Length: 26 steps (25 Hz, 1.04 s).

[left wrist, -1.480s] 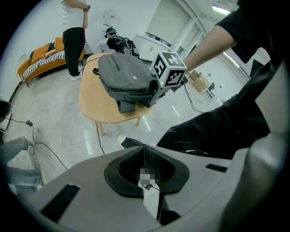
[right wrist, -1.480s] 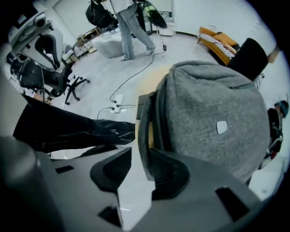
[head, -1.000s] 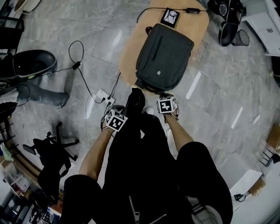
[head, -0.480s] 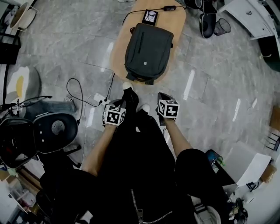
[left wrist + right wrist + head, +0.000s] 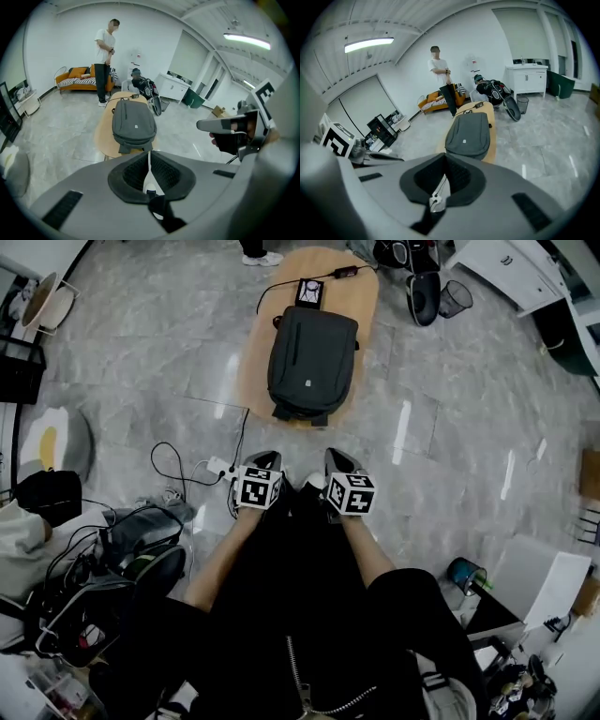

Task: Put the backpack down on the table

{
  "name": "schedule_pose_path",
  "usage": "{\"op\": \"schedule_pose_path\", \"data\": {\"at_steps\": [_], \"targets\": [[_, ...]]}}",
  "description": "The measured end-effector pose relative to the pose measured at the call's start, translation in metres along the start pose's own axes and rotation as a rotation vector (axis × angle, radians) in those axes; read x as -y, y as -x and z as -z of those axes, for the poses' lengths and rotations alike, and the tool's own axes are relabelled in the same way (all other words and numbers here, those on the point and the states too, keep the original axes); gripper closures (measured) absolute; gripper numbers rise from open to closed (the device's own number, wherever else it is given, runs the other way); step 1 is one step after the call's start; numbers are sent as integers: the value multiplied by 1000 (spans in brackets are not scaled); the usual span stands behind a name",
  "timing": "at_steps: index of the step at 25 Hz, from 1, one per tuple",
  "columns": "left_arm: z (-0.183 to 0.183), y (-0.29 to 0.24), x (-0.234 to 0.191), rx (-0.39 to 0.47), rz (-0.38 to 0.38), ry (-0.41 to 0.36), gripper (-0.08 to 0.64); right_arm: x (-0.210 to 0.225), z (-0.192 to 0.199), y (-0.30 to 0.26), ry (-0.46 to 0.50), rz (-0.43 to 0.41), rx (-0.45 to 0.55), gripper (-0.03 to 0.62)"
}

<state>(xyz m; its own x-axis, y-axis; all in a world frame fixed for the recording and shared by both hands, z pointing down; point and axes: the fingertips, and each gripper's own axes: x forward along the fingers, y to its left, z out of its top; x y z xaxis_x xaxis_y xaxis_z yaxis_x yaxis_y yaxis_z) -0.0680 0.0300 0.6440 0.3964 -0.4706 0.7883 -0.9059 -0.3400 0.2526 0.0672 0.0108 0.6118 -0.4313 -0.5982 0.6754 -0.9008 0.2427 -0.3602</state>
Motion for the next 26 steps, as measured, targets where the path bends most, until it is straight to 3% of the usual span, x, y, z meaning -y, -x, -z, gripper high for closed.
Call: {"op": "schedule_pose_path", "data": {"at_steps": [3, 13, 26], "targets": [[-4, 6, -4, 13, 7, -11, 535, -15, -2, -3, 26, -8, -7, 583], [-22, 20, -39, 81, -19, 66, 535, -47, -33, -11, 134, -35, 48, 583], [-40, 16, -33, 96, 2, 26, 535, -47, -45, -8, 172, -20, 59, 583]]}}
